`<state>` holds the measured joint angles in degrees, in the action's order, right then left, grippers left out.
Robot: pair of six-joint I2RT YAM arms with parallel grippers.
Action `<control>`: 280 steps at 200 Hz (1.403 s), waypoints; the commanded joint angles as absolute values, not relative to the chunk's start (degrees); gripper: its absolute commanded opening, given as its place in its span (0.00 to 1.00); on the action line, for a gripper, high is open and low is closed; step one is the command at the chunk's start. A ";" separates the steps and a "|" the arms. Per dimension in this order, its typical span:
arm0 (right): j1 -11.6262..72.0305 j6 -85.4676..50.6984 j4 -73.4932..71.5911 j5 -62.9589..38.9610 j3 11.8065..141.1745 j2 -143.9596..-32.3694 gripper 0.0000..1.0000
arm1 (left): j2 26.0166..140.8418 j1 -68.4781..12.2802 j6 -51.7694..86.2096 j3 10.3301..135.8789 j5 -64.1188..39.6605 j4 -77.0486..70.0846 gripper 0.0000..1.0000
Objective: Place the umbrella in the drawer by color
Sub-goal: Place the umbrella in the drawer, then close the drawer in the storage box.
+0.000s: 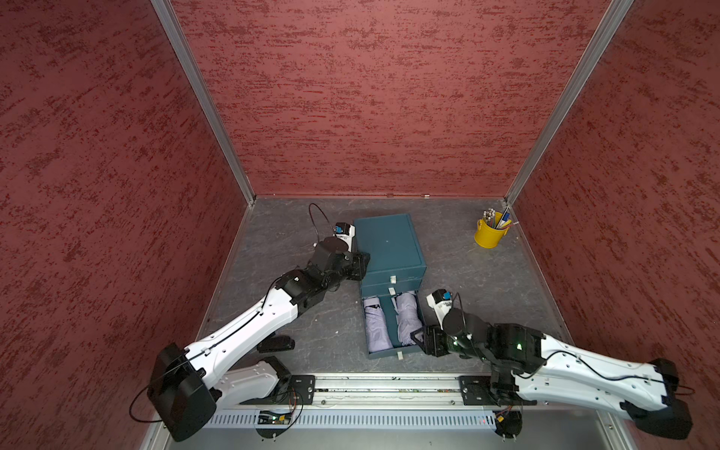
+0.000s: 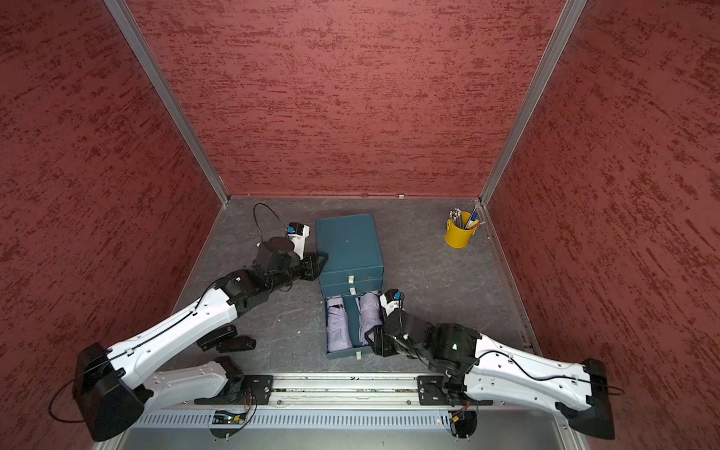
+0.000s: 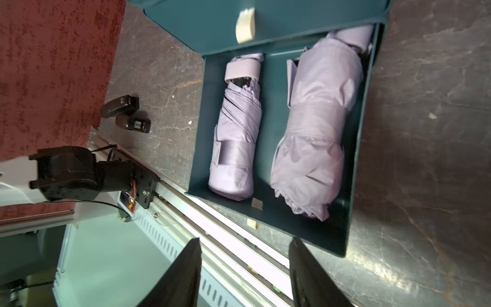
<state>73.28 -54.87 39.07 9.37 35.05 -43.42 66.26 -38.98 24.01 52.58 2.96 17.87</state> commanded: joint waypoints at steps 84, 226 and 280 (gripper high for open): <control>93.07 -66.29 31.47 33.38 38.69 -70.20 0.61 | 67.54 -37.84 22.00 50.39 -0.06 23.53 0.44; 91.39 -60.09 14.86 41.76 35.58 -76.64 0.57 | 67.82 -37.44 19.44 49.75 -1.32 23.65 0.37; 84.63 -52.40 -5.88 38.41 30.52 -82.06 0.51 | 67.81 -37.36 16.95 49.91 -0.66 25.16 0.26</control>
